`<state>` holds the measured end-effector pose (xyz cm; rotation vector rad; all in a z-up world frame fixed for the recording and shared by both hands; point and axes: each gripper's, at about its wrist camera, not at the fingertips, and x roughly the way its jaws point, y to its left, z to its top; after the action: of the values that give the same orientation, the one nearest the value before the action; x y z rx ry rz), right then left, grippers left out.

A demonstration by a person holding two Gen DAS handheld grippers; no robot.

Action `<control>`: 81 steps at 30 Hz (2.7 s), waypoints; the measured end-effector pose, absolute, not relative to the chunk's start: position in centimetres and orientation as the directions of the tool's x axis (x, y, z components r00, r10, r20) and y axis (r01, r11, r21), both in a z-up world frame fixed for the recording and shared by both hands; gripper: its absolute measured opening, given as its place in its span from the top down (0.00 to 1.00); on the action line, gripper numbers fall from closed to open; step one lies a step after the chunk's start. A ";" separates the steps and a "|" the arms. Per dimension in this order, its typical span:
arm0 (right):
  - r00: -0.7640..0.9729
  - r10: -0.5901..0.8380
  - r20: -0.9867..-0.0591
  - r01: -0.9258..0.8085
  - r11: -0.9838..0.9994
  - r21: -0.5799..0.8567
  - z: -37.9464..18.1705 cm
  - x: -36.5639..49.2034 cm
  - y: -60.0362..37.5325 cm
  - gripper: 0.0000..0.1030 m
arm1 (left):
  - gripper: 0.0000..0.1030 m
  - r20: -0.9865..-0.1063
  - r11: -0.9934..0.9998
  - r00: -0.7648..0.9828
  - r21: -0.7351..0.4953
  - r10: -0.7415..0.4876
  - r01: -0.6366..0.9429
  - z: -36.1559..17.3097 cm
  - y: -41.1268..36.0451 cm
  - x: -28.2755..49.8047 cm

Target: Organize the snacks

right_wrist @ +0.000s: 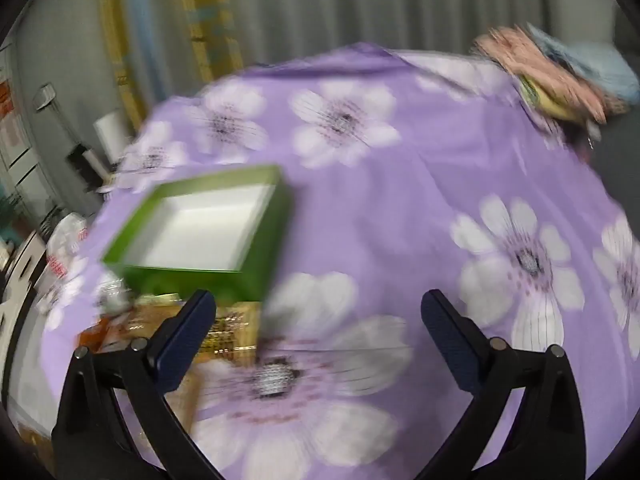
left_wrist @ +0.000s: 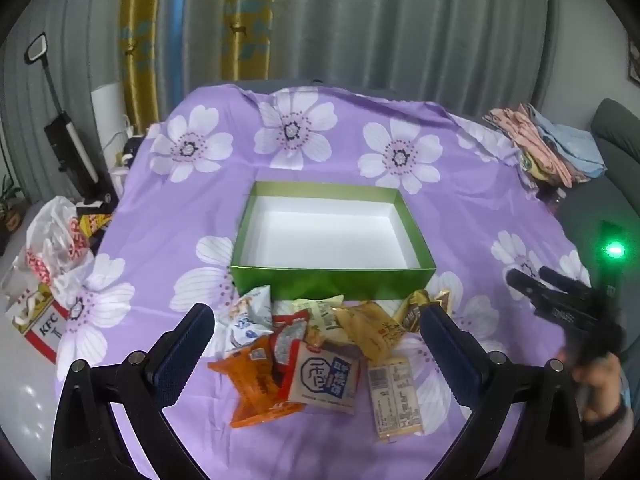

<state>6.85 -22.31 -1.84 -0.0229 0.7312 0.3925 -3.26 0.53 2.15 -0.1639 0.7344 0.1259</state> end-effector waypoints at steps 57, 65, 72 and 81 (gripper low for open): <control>0.539 0.588 -0.602 -0.643 0.749 0.156 2.8 -2.8 -13.9 0.00 | 0.01 -0.690 0.974 0.723 -0.136 0.037 -0.180 0.9 0.8 -5.4; 0.526 0.575 -0.627 -0.638 0.754 0.157 2.0 -2.1 -14.4 0.00 | 0.01 -0.715 0.968 0.699 -0.191 -0.023 -0.163 0.0 1.3 -4.5; 0.497 0.533 -0.684 -0.609 0.776 0.162 -0.5 -1.6 -15.7 0.00 | 0.01 -0.744 0.910 0.629 -0.392 -0.224 -0.139 -3.4 2.4 -3.3; 0.408 0.501 -0.763 -0.613 0.770 0.178 -5.5 -2.0 -16.8 0.05 | 0.01 -0.752 0.884 0.556 -0.463 -0.355 -0.062 -7.2 0.7 -4.0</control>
<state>-2.03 -16.79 -5.47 -0.1369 0.9111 0.7048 -4.02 0.68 -7.20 -0.4734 0.9748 -0.1803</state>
